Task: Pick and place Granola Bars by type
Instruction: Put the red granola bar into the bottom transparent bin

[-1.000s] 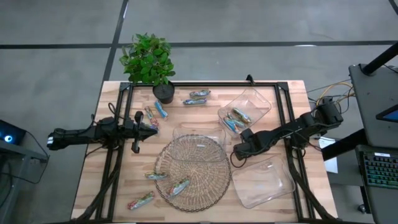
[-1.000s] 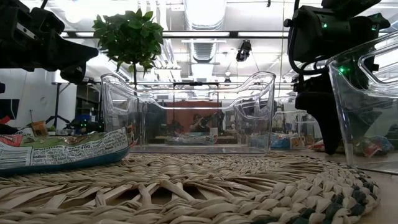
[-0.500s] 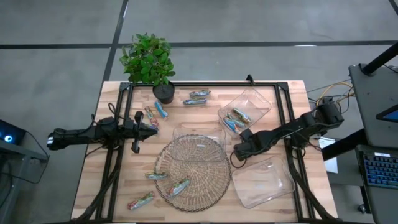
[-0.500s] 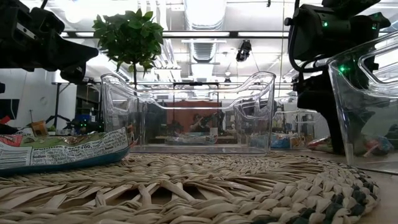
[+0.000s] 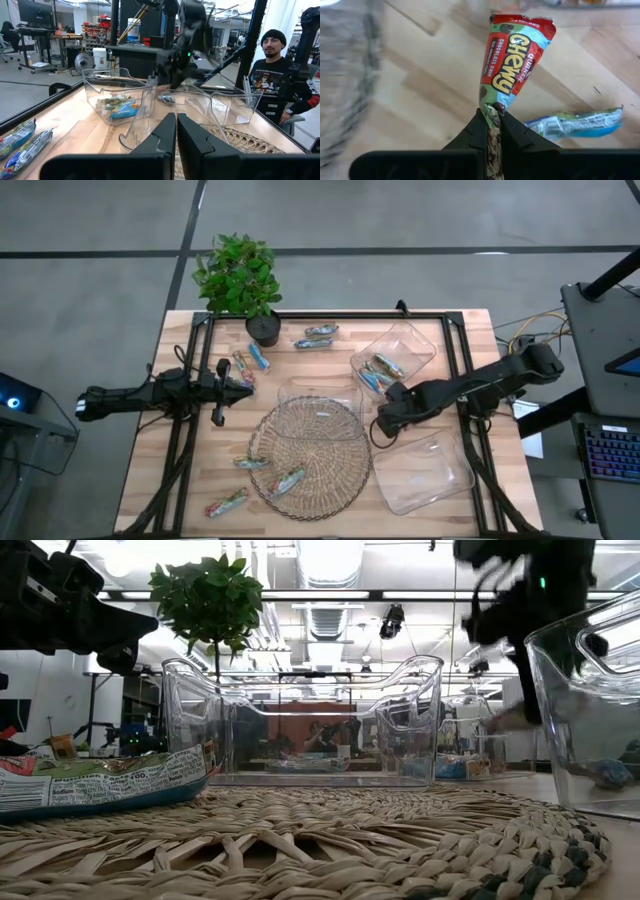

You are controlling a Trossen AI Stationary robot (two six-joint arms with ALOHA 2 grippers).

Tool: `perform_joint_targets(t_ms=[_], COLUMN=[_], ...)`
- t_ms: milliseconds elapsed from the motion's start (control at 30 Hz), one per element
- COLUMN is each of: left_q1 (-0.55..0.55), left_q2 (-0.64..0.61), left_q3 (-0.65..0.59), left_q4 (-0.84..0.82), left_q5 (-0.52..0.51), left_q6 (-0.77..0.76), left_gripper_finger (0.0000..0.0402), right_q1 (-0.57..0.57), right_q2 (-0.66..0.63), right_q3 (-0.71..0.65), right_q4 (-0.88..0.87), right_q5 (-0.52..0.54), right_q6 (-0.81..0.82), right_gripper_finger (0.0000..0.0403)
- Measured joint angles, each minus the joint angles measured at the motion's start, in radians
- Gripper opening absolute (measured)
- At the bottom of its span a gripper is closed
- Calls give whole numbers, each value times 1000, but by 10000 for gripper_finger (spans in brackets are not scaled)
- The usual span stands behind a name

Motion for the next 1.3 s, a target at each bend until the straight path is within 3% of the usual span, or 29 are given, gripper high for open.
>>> perform_joint_targets(t_ms=[300, 567, 833, 1067, 1300], left_q1=[0, 0, 0, 0, 0], left_q2=[0, 0, 0, 0, 0], left_q3=[0, 0, 0, 0, 0], left_q4=[0, 0, 0, 0, 0], left_q5=[0, 0, 0, 0, 0], left_q6=[0, 0, 0, 0, 0], left_gripper_finger=[0, 0, 0, 0, 0], right_q1=[48, 215, 418, 542, 613], right_q2=[-29, -26, -20, -20, -20], right_q3=[252, 395, 338, 236, 94], right_q4=[-194, -286, -301, -239, -125], right_q5=[-40, -45, -52, -141, -158], right_q6=[59, 334, 651, 778, 838], right_gripper_finger=[12, 11, 11, 11, 11])
